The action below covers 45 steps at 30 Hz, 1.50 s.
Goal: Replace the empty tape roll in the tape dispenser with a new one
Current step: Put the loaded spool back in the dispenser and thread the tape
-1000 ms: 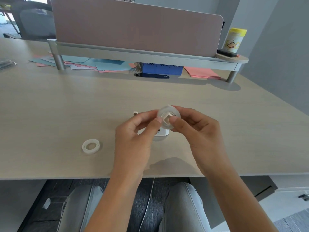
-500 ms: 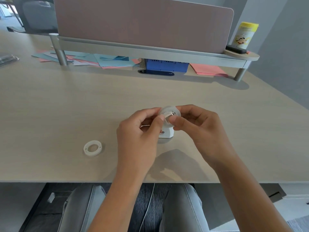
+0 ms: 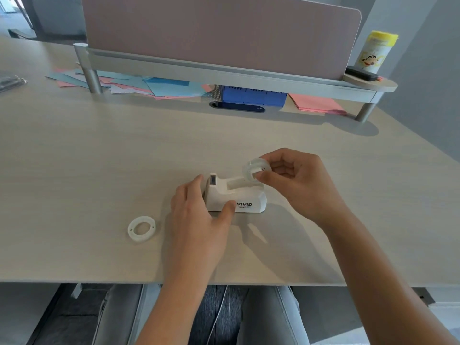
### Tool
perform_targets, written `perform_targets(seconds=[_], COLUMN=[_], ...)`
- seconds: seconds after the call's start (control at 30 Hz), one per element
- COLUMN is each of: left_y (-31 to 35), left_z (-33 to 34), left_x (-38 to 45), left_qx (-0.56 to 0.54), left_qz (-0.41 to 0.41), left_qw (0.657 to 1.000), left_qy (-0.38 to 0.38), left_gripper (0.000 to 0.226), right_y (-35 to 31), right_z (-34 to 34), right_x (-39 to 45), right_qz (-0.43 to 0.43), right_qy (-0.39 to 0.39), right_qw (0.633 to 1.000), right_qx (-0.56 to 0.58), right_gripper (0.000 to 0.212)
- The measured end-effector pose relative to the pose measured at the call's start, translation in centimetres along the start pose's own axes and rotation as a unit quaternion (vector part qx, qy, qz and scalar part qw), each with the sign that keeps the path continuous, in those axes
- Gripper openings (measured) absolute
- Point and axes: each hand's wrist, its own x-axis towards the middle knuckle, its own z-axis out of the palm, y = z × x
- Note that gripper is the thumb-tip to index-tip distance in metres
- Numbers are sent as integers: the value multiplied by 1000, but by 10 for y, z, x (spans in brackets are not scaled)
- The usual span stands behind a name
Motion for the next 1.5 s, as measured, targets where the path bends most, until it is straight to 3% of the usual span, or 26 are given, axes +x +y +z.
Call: perform_targets(seconds=[0.63,0.9,1.5], left_y=[-5,-6,-8], left_z=[4,5,4], left_x=[-1,-1,4], left_qx=[16,24,14], left_qz=[20,27,19], left_qw=[1000,999,1000], left_qy=[-1,-4,-1], left_gripper=[63,62,49], right_y=[2,-15,-41], right_z=[-1,-2,8], right_x=[5,16,27], right_qz=[-32,-19,-66], right_qy=[-42,-105,-142], right_qw=[990,964,907], right_qx=[-131,-242,-390], right_gripper=[12,13,11])
